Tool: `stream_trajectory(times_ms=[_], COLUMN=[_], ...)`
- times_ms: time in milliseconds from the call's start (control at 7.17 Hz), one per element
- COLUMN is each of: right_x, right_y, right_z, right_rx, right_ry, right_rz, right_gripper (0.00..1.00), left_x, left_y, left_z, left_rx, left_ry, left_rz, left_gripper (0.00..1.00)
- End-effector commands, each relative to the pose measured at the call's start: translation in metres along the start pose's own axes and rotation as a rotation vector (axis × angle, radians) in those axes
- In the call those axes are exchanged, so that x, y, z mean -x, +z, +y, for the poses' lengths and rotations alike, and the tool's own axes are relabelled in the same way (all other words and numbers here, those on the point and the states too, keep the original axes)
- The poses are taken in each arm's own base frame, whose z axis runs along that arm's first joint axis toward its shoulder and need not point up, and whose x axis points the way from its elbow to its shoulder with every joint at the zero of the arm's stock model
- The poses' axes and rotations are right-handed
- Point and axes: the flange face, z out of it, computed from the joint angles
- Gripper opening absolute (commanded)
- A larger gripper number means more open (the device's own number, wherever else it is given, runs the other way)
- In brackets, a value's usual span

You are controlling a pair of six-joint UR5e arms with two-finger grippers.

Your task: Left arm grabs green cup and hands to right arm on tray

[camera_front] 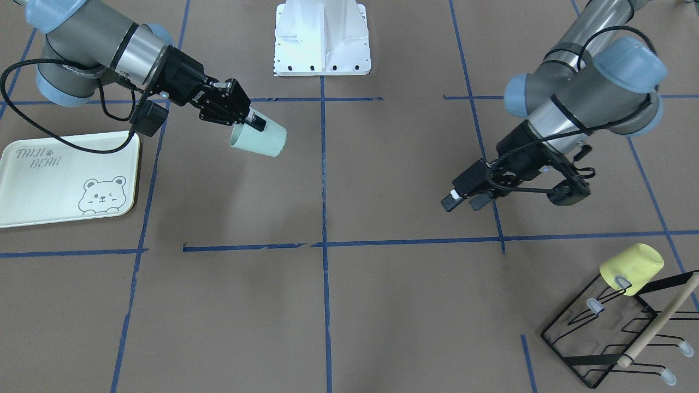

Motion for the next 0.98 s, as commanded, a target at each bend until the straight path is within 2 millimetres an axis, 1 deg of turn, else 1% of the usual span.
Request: stream_trajectory(times_ms=[0,140,279,419,558,698,837], right_x=[-0.017,-0.022,-0.025,-0.045,-0.084,-0.12,-0.154], right_y=[-0.008,-0.027,-0.058,-0.085,-0.109,-0.139,-0.162], right_z=[-0.036,-0.047,-0.059,-0.07,-0.077,-0.085,-0.08], right_rx=[0.001,0.009,0.025,0.074,0.109,0.136,0.136], right_ry=[-0.077,-0.118,-0.185,-0.26,-0.33,-0.388,-0.389], right_rz=[0.333,0.471,0.591,0.708,0.773,0.806,0.818], right_gripper=[0.0,0.0,0.0,0.0,0.0,0.0,0.0], left_x=[0.083,0.123,0.153,0.182,0.205,0.232,0.271], left_y=[-0.038,-0.053,-0.086,-0.117,-0.165,-0.212,-0.239], left_z=[-0.03,-0.035,-0.058,-0.072,-0.092,-0.1,-0.094], left_rx=[0.037,0.063,0.076,0.14,0.205,0.263,0.318], left_ry=[0.174,0.279,0.387,0.49,0.573,0.574,0.578], left_rz=[-0.175,-0.259,-0.342,-0.427,-0.5,-0.545,-0.564], left_gripper=[1.0,1.0,1.0,1.0,1.0,1.0,1.0])
